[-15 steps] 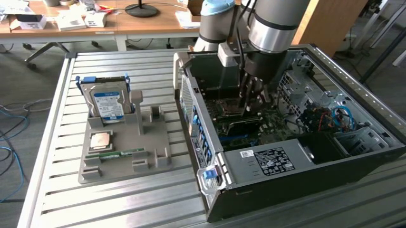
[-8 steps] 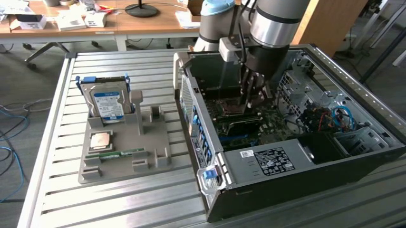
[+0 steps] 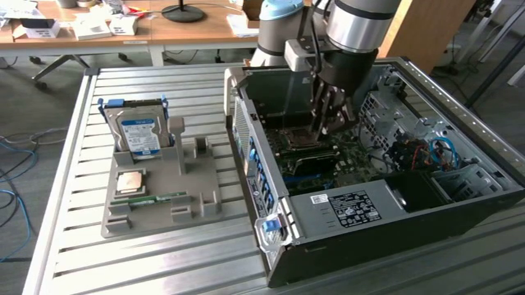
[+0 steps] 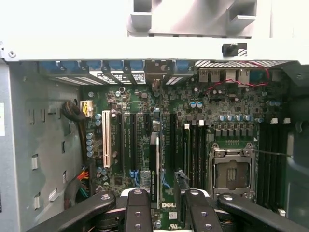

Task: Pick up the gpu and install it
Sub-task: 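Insert the gpu into the slot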

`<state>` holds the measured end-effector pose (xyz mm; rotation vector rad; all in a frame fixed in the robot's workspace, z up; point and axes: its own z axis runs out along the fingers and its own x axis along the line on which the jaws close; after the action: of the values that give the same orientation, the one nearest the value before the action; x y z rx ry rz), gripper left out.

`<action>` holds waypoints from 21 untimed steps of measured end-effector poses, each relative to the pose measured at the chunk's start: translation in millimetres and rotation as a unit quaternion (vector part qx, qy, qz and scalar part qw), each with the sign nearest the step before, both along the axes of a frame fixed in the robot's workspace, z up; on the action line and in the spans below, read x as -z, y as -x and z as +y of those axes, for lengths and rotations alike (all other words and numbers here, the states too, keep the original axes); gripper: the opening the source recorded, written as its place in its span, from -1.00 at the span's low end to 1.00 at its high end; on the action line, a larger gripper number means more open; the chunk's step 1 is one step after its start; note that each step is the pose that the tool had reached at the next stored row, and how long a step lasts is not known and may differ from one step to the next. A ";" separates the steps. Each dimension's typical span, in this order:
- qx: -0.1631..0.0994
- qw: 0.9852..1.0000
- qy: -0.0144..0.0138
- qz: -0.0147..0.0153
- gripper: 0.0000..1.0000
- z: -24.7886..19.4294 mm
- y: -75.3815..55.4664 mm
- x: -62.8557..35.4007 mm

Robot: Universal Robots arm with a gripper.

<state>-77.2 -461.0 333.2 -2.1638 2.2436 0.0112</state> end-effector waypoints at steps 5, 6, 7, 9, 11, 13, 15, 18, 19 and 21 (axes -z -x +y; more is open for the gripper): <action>0.000 1.000 0.000 0.000 -0.33 0.0 0.0 -8.7; 0.000 1.000 0.000 0.000 -0.33 0.0 0.0 -10.4; 0.000 1.000 0.000 0.000 -0.33 0.0 0.0 -11.9; 0.000 1.000 0.000 0.000 -0.33 0.0 0.0 -14.7; 0.000 1.000 0.000 0.000 -0.33 0.0 0.0 -16.8; 0.000 1.000 0.000 0.000 -0.33 0.0 0.0 -16.9; 0.000 1.000 0.000 0.000 -0.33 0.0 0.0 -17.0; 0.000 1.000 0.000 0.000 -0.33 0.0 0.0 -17.8; 0.000 1.000 0.000 0.000 -0.33 0.0 0.0 -18.4; 0.000 1.000 0.000 0.000 -0.33 0.0 0.0 -19.5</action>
<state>-77.2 -461.0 352.7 -2.1638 2.2436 0.0112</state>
